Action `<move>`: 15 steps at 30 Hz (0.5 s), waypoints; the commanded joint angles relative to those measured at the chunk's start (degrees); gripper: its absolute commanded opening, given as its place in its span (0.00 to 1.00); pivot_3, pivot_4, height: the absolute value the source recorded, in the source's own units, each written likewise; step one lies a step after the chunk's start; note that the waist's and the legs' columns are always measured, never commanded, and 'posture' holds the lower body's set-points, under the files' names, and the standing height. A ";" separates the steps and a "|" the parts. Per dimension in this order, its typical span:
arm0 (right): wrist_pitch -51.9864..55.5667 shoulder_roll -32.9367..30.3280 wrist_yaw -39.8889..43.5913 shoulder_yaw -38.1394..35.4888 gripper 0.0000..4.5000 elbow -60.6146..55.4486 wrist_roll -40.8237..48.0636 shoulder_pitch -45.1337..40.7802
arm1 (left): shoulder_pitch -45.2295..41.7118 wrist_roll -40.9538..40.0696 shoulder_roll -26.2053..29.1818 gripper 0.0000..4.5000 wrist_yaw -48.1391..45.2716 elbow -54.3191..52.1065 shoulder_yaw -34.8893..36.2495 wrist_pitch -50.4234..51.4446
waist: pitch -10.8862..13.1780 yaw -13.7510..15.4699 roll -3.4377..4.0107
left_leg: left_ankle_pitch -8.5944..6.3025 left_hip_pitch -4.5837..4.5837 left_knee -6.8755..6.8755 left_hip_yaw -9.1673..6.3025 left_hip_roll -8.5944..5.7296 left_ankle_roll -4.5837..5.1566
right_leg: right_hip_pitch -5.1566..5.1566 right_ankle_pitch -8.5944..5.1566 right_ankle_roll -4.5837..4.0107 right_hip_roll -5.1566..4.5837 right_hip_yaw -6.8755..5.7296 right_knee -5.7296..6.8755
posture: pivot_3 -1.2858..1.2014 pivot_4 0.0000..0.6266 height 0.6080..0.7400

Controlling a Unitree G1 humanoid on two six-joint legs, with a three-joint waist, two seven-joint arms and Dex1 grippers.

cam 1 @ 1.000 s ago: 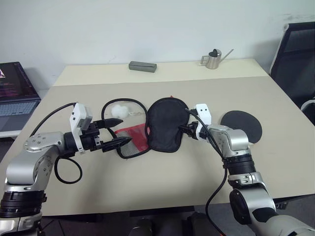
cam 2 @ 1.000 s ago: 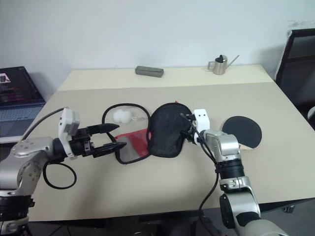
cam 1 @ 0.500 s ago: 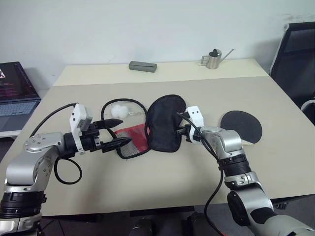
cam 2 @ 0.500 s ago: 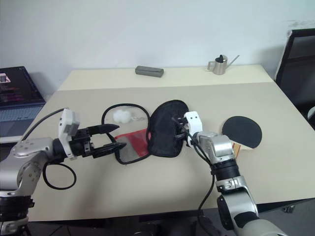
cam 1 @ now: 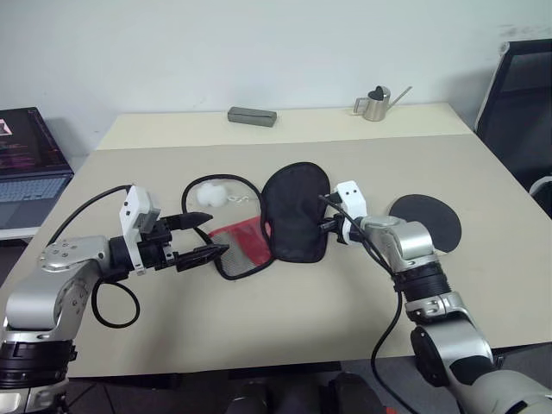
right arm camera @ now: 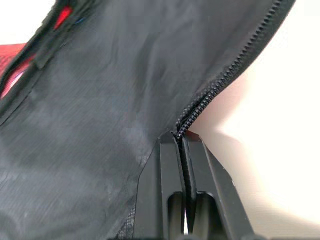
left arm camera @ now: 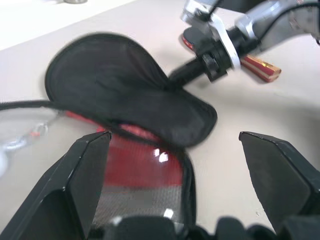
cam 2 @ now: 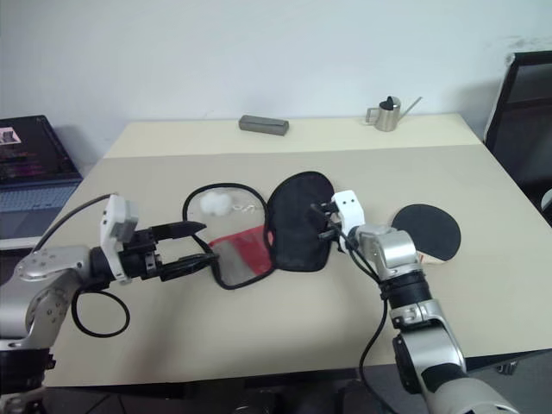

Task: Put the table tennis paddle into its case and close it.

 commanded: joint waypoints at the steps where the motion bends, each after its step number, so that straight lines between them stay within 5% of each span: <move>1: -3.35 -2.07 2.26 1.11 0.00 2.11 -0.96 -2.89 | 0.25 -1.30 0.70 1.00 -0.14 -3.14 1.49 0.09 | 0.00 0.00 0.00 | 0.00 -0.01 0.00 0.00 0.00 0.00 | 0.00 0.00 0.00 0.00 -0.01 0.00 | 0.52 0.24 1.00; 15: -12.20 -5.70 7.28 4.65 0.00 13.58 -5.27 -8.38 | 0.12 -1.09 0.41 1.00 0.23 -3.34 0.77 0.14 | 0.01 -0.01 -0.01 | 0.00 -0.01 -0.01 0.06 0.01 0.00 | 0.00 0.00 0.00 0.00 0.01 -0.03 | 0.52 0.24 1.00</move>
